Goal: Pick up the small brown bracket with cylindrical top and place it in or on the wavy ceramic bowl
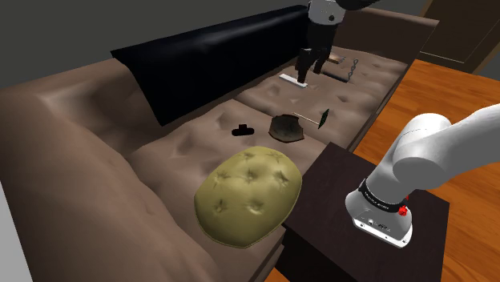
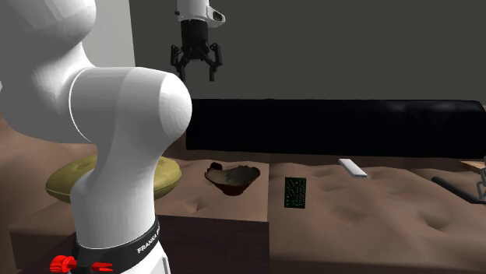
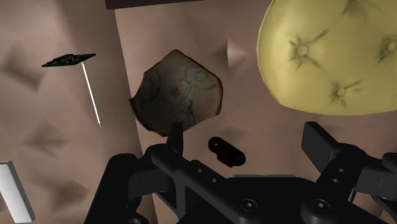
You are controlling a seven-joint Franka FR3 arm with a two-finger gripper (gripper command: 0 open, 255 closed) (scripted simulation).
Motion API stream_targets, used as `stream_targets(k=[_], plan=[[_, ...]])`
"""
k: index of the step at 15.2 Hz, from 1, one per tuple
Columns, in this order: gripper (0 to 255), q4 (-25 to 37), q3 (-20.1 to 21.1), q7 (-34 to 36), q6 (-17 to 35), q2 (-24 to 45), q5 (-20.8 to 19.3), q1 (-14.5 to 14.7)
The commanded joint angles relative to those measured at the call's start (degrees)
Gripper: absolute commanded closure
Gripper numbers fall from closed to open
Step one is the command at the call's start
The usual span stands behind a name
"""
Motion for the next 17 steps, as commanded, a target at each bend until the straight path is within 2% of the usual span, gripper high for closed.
stream_targets(k=[1, 9, 17], plan=[[0, -0.82, -0.14, -0.36, 4.14, 3.15, 0.03, 0.29], [0, -0.38, -1.04, -2.54, 18.72, 17.98, 0.36, 1.20], [0, 5.24, -1.36, -5.14, 30.35, 35.08, 1.74, 1.91]])
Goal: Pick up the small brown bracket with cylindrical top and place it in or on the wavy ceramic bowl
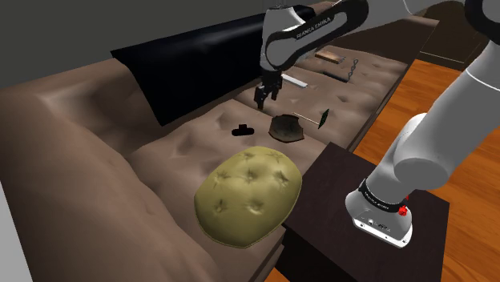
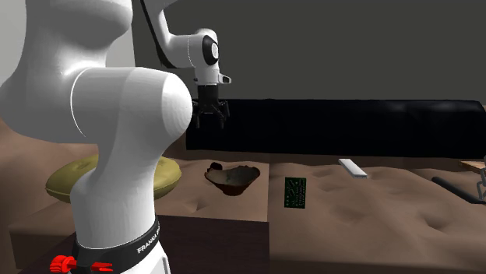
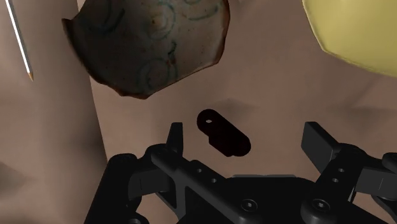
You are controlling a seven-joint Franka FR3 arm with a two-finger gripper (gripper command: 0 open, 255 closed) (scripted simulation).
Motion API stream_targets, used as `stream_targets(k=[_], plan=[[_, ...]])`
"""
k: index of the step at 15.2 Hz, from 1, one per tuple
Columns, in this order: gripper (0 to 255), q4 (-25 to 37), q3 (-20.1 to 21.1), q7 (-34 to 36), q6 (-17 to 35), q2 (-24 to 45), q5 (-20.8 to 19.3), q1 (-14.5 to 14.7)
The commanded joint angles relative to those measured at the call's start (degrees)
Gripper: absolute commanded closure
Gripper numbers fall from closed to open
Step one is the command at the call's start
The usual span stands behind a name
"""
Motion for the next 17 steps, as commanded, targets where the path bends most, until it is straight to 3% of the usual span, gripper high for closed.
stream_targets(k=[1, 13, 17], plan=[[0, 2.23, -0.04, -0.82, 2.86, 5.00, 0.49, 0.09], [0, 20.64, 1.44, -4.25, 11.42, 31.74, 2.61, -0.31], [0, 21.11, 1.58, -4.36, 13.11, 33.90, 2.75, -0.41]])
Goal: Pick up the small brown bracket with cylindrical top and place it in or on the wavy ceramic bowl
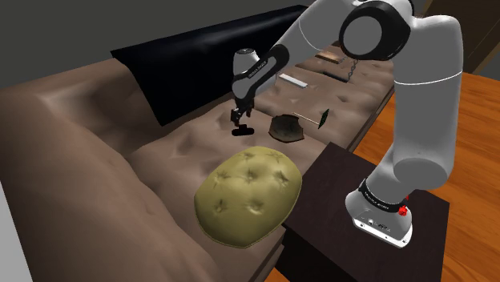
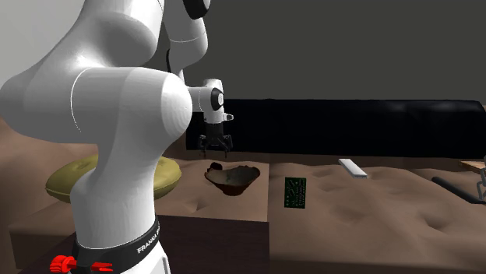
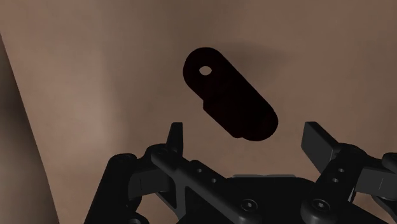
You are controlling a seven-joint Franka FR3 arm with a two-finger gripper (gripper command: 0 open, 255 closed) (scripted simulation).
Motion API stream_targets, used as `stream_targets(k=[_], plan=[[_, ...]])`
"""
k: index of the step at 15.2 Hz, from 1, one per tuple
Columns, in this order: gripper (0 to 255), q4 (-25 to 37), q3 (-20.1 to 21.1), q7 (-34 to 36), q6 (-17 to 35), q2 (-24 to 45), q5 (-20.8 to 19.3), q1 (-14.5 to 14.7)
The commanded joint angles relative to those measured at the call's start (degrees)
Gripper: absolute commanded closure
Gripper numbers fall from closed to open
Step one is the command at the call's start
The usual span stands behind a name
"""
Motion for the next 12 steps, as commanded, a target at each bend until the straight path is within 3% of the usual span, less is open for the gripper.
stream_targets(k=[1, 12], plan=[[0, 0.22, 0.08, -0.07, 1.16, 1.36, 0.10, -0.06], [0, 0.55, 0.20, -0.17, 3.03, 3.56, 0.24, -0.17]])
